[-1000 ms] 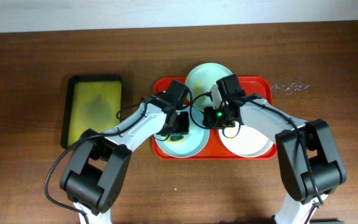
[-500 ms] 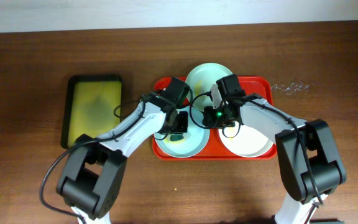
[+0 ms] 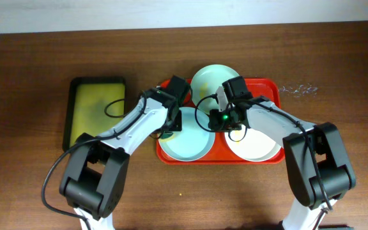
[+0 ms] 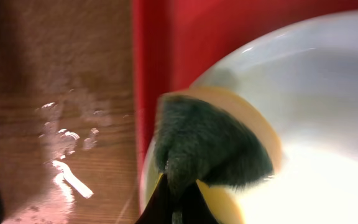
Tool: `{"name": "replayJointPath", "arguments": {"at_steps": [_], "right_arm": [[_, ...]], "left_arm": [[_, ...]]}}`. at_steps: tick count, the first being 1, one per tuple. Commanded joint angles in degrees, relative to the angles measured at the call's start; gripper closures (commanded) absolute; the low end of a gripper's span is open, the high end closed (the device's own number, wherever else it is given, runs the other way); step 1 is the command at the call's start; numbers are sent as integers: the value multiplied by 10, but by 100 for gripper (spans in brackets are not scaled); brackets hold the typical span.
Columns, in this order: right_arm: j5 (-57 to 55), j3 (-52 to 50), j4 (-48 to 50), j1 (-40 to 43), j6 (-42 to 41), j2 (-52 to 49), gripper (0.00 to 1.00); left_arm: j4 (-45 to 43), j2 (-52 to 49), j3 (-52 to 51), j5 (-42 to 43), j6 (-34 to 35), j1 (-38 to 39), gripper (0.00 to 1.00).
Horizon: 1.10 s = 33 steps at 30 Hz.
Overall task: Clean dirty plates on tray and stack at the side
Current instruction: 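Scrub the light blue plate with the sponge in the left gripper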
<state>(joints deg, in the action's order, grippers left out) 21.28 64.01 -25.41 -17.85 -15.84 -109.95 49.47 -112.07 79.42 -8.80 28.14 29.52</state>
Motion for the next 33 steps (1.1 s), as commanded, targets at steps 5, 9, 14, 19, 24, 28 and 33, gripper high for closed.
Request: {"name": "replayJointPath", "arguments": {"at_steps": [5, 9, 14, 19, 24, 28, 33], "right_arm": [[-10, -5, 3, -5, 6, -16, 88], [-10, -5, 3, -5, 6, -16, 89], [-10, -5, 4, -5, 6, -16, 89], [-10, -5, 4, -5, 6, -16, 89], [-9, -5, 6, -5, 6, -16, 89], [-10, -5, 5, -5, 6, -16, 89], [-10, -5, 5, -5, 6, -16, 89]], "left_arm": [[-80, -16, -37, 146, 1, 34, 100], [-96, -33, -51, 75, 0, 34, 100], [-36, -30, -43, -103, 0, 0, 100], [-20, 8, 0, -67, 0, -2, 100], [-89, -16, -10, 183, 0, 2, 100], [-121, -52, -10, 215, 1, 15, 100], [-57, -65, -11, 94, 0, 15, 100]]}}
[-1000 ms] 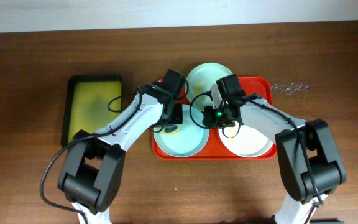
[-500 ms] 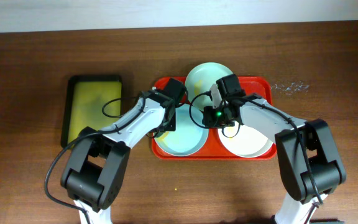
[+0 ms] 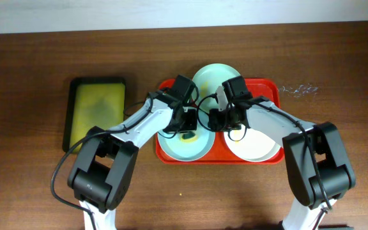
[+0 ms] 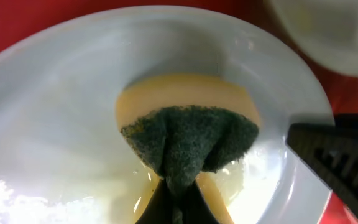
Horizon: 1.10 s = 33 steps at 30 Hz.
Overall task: Clean dirty plates on tray and stack at the side
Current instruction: 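Scrub the light blue plate with the sponge in the left gripper, then lift the light blue plate with the right gripper and place it right of the tray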
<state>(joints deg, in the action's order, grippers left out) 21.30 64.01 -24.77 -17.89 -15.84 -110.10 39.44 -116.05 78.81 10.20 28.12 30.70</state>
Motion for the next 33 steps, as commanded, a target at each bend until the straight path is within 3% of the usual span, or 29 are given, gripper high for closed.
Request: {"name": "replayJointPath", "arguments": {"at_steps": [1, 3, 6, 9, 13, 18, 21, 25, 29, 33], "right_arm": [[-10, -5, -1, -4, 6, -15, 89], [-10, -5, -1, -4, 6, -15, 89], [-10, -5, -1, -4, 6, -15, 89], [-10, -5, 0, -4, 6, -15, 89], [-10, -5, -8, -4, 6, -15, 89], [-10, -5, -10, -4, 6, -15, 89], [-10, -4, -11, -4, 6, -15, 94], [-10, 9, -38, -5, 6, 4, 96], [-27, 20, -62, -5, -2, 65, 96], [-214, 25, -146, -22, -11, 121, 96]], "left_arm": [[63, -25, -5, -136, 1, 0, 100], [120, -13, 4, -204, 1, -2, 100], [139, 24, 8, -205, 8, 1, 100], [131, 41, 4, -91, 21, 23, 100], [57, 30, -50, -85, 23, 35, 100], [87, 32, -75, -271, 23, 34, 100], [131, 60, -22, -308, 23, 33, 100], [107, 125, 9, -288, 20, 25, 100], [110, 142, 9, -156, -11, -46, 100], [117, 151, 9, -68, -75, -155, 100]]}}
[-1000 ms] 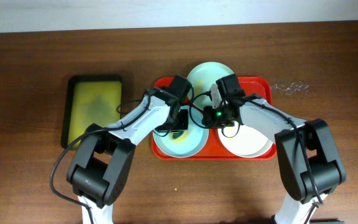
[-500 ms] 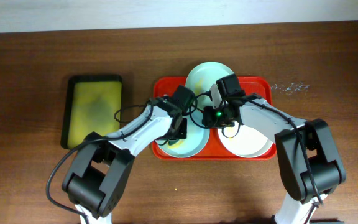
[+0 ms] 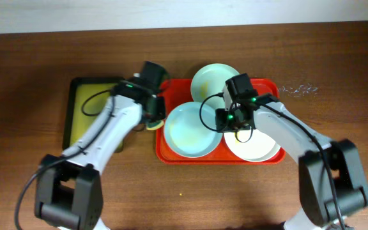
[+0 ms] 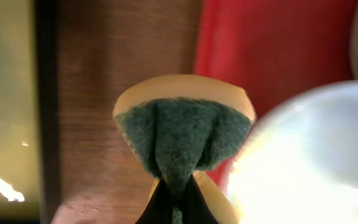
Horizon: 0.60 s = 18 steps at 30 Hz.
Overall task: Clean dirty plates on tray and stack at the side
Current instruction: 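Lift the light blue plate with the right gripper and place it right of the tray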
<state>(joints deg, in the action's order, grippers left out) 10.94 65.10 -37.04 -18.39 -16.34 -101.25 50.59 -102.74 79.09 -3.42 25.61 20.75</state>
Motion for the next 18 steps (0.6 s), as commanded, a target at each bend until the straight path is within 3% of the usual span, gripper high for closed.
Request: {"name": "replayJointPath", "arguments": {"at_steps": [1, 6, 11, 15, 18], "right_arm": [[-146, 24, -49, -27, -6, 43, 96], [-348, 143, -169, -106, -6, 61, 96], [-557, 210, -219, -185, 35, 61, 96], [-746, 215, -181, -270, 155, 61, 96], [-813, 215, -92, -324, 341, 61, 96]], "left_arm": [[8, 19, 6, 68, -49, -83, 100], [12, 19, 6, 107, -49, -188, 100], [11, 19, 6, 107, -49, -224, 100], [11, 19, 6, 97, -49, -224, 100], [9, 19, 6, 97, -49, -224, 100]]}}
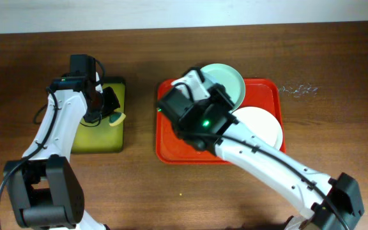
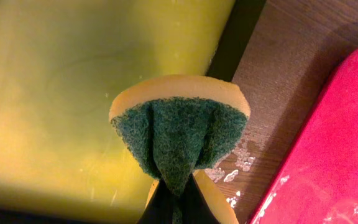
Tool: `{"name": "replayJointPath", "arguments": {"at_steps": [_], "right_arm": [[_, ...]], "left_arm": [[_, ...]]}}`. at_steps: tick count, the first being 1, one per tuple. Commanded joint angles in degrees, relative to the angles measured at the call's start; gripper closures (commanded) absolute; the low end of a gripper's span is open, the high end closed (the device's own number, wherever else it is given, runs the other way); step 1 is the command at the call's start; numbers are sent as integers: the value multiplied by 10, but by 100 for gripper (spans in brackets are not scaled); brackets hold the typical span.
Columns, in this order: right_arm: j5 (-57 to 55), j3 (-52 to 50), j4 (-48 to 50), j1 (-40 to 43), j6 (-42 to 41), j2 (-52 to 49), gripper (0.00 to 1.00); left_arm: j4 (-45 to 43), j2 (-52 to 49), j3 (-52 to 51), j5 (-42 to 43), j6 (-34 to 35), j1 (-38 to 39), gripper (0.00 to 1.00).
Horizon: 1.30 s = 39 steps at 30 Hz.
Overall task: Clean dirty plates on tray and stack at the side
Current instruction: 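Lift the light blue plate with the right gripper and place it right of the tray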
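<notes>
My left gripper [image 2: 176, 208] is shut on a folded yellow and green sponge [image 2: 179, 127]. In the overhead view that sponge [image 1: 115, 117] hangs over the right edge of the yellow-green basin [image 1: 88, 137]. The red tray [image 1: 171, 150] holds a pale green plate [image 1: 230, 80] at the back and a white plate [image 1: 262, 126] on the right. My right gripper [image 1: 187, 96] reaches over the tray's left half, its fingers hidden under the wrist. No plate shows on the tray's left half; whatever lies under the arm is hidden.
The basin's yellow floor [image 2: 61, 93] fills the left of the left wrist view, with the red tray's corner [image 2: 347, 137] at the right. Water drops [image 2: 229, 171] lie on the wood between them. More drops [image 1: 299, 89] lie right of the tray.
My left gripper has carried the sponge from the wood beside the red tray to the basin's right edge. The right arm now covers the tray's left half, and the pale blue plate no longer shows.
The sponge first rested on the left rim of a pale blue plate, with my right gripper at its right rim. Then it pressed the plate's middle. Later it was off the plate beside the tray, and now it is over the basin.
</notes>
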<state>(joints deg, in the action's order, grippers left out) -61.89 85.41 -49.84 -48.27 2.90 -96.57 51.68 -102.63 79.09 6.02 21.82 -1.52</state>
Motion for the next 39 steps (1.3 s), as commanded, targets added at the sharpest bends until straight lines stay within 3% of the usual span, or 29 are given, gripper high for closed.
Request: {"name": "replayJointPath", "arguments": {"at_steps": [1, 4, 9, 12, 14, 15, 19, 21, 23, 25, 30, 32, 36, 39], "right_arm": [[-85, 12, 64, -36, 212, 14, 96], [-85, 12, 106, -50, 337, 14, 96], [-93, 12, 118, -51, 372, 14, 96], [17, 7, 112, -44, 279, 13, 96], [150, -17, 96, -11, 136, -2, 96], [152, -35, 96, 10, 78, -17, 96], [152, -42, 85, 43, -3, -9, 96], [221, -22, 85, 71, -4, 25, 96], [418, -12, 87, 160, -12, 79, 96], [527, -12, 79, 246, -63, 95, 96], [834, -12, 9, 534, -72, 39, 96], [857, -13, -13, 620, -33, 16, 96], [857, -14, 3, 759, -34, -40, 96], [852, -14, 60, 817, -94, -107, 96]], "left_arm": [[-5, 18, 6, 2, -12, -2, 100], [-4, 18, 6, 2, -12, -1, 100], [-4, 18, 6, 2, -12, -1, 100], [-4, 18, 6, 2, -12, -1, 100], [-4, 18, 6, 4, -11, -1, 100], [-4, 18, 6, 8, -11, -1, 100], [3, 18, 6, 21, -11, 0, 100], [3, 18, 6, 21, -11, 2, 100], [2, 18, 6, 21, -12, 8, 100], [2, 18, 6, 21, -12, 14, 100], [-6, 18, 6, 21, -40, 59, 100], [-6, 18, 6, 21, -44, 78, 100], [-12, 18, 6, 21, -44, 104, 100], [-19, 18, 6, 21, -44, 126, 100]]}}
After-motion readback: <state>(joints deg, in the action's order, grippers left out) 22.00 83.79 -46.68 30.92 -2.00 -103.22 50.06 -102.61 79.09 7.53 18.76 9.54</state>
